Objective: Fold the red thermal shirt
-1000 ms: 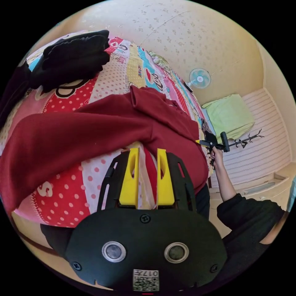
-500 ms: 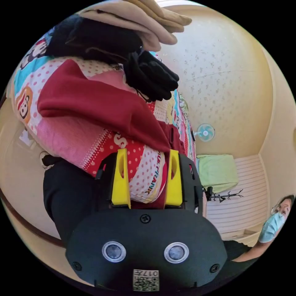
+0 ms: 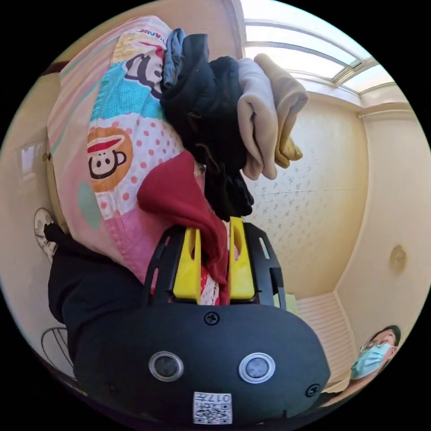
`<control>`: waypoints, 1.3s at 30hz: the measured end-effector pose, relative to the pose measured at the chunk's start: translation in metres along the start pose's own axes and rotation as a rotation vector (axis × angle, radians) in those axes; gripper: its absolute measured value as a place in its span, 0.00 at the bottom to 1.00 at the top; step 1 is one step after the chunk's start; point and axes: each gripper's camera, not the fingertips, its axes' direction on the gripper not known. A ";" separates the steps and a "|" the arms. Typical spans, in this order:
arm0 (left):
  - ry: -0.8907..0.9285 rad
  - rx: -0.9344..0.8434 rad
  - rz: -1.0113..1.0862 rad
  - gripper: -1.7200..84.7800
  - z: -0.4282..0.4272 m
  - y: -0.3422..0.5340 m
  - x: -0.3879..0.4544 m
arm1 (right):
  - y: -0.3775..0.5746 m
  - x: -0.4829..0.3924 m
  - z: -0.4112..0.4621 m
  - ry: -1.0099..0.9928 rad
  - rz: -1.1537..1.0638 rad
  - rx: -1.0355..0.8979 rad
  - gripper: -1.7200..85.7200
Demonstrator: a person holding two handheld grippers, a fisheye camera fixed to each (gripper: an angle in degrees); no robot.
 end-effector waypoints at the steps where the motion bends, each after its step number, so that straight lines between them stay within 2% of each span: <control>1: 0.027 0.028 0.069 0.07 0.002 0.008 0.019 | 0.004 0.003 0.000 -0.019 0.002 0.020 0.02; 4: -0.052 0.023 0.370 0.06 0.029 0.041 0.105 | 0.029 0.003 0.003 -0.024 0.002 0.135 0.02; 6: -0.070 -0.008 0.567 0.06 0.064 0.076 0.162 | 0.047 -0.007 0.008 0.065 -0.024 0.219 0.02; 8: -0.010 -0.155 0.819 0.06 0.131 0.139 0.224 | 0.061 -0.013 0.012 0.115 -0.025 0.284 0.02; 12: 0.037 -0.497 1.059 0.07 0.251 0.256 0.256 | 0.097 -0.009 0.022 0.102 -0.030 0.471 0.02; 14: -0.119 -0.710 1.190 0.08 0.327 0.340 0.228 | 0.114 0.001 0.025 0.038 -0.054 0.556 0.02; 17: -0.337 -0.879 1.202 0.13 0.378 0.412 0.166 | 0.140 0.029 0.029 -0.180 -0.119 0.667 0.03; 20: -0.288 -0.943 1.109 0.14 0.374 0.433 0.125 | 0.155 0.060 0.026 -0.431 -0.150 0.638 0.03; 22: -0.259 -0.957 1.042 0.14 0.363 0.429 0.107 | 0.165 0.072 0.017 -0.491 -0.129 0.660 0.04; 25: -0.268 -0.926 0.934 0.13 0.339 0.407 0.083 | 0.170 0.069 -0.016 -0.444 -0.148 0.727 0.06; 30: -0.329 -0.836 0.880 0.13 0.302 0.379 0.059 | 0.117 0.025 -0.070 -0.171 -0.193 0.712 0.17; 32: -0.368 -0.803 0.895 0.13 0.291 0.374 0.052 | 0.092 0.013 -0.075 -0.122 -0.218 0.705 0.16; 34: -0.406 -0.789 0.908 0.13 0.287 0.372 0.048 | 0.059 0.008 -0.069 -0.014 -0.181 0.619 0.15; 36: -0.426 -0.782 0.916 0.13 0.284 0.370 0.046 | 0.015 0.004 -0.049 0.086 -0.108 0.356 0.11; 38: -0.422 -0.777 0.906 0.13 0.282 0.364 0.042 | 0.017 -0.014 -0.057 0.070 -0.189 0.374 0.08; 39: -0.415 -0.771 0.906 0.13 0.281 0.363 0.041 | 0.028 -0.033 -0.072 0.043 -0.253 0.444 0.07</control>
